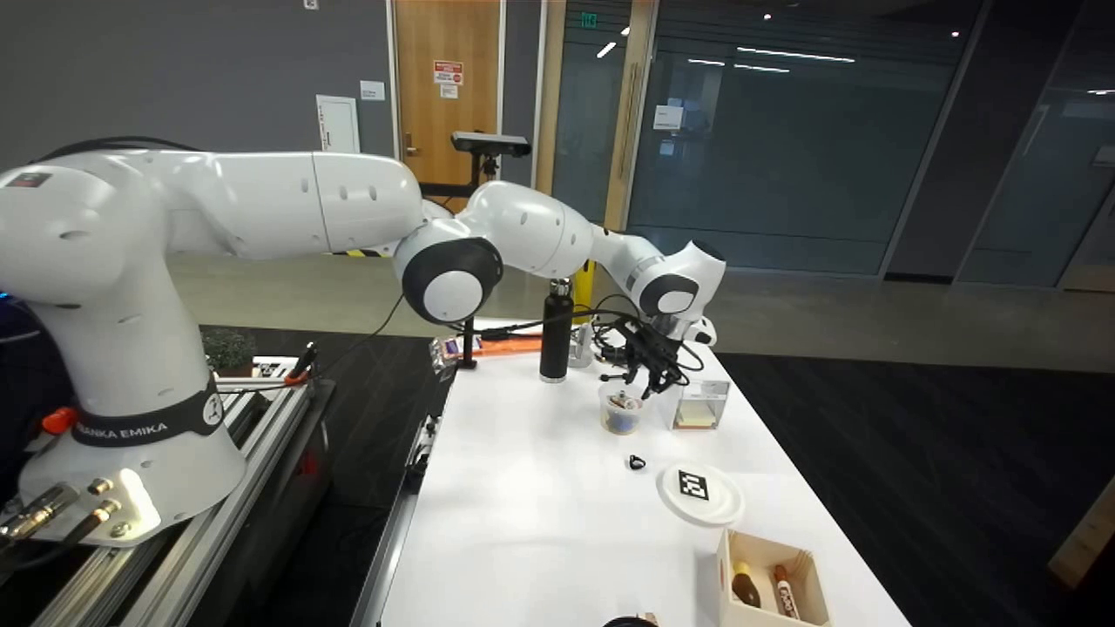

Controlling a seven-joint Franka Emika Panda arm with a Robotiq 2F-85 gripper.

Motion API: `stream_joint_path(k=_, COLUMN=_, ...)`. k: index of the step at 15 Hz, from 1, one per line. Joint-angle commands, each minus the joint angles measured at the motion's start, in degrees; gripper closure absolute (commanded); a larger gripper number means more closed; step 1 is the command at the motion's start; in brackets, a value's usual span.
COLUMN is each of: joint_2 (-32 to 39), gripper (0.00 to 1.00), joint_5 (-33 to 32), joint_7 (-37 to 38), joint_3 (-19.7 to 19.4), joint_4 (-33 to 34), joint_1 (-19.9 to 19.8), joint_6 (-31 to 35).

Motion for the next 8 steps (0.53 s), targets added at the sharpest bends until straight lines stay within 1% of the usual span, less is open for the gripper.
stream_joint_path(k=1, joint_2=0.0, gripper=0.18, joint_5=0.8, joint_7=-1.1, joint_3=-0.1, joint_4=-0.7, joint_1=0.3, joint_6=-1.0)
stream_joint_path(k=2, joint_2=0.1, gripper=0.12, joint_5=0.8, joint_7=-1.2, joint_3=-0.1, joint_4=-0.8, joint_1=0.3, joint_6=-1.1)
stream_joint_path(k=3, joint_2=0.2, gripper=0.04, joint_5=0.8, joint_7=-1.2, joint_3=-0.1, joint_4=-0.8, joint_1=0.4, joint_6=-1.4)
stream_joint_path(k=5, joint_2=0.3, gripper=0.07, joint_5=0.8, joint_7=-1.2, joint_3=-0.1, joint_4=-0.8, joint_1=0.5, joint_6=-1.7)
stream_joint_path(k=6, joint_2=0.3, gripper=0.25, joint_5=0.7, joint_7=-1.4, joint_3=-0.1, joint_4=-0.9, joint_1=0.5, joint_6=-1.8)
stream_joint_path(k=7, joint_2=0.3, gripper=0.19, joint_5=0.7, joint_7=-1.4, joint_3=-0.1, joint_4=-1.1, joint_1=0.5, joint_6=-1.8)
stream_joint_path(k=8, joint_2=0.3, gripper=0.34, joint_5=0.7, joint_7=-1.4, joint_3=-0.1, joint_4=-1.2, joint_1=0.5, joint_6=-1.8)
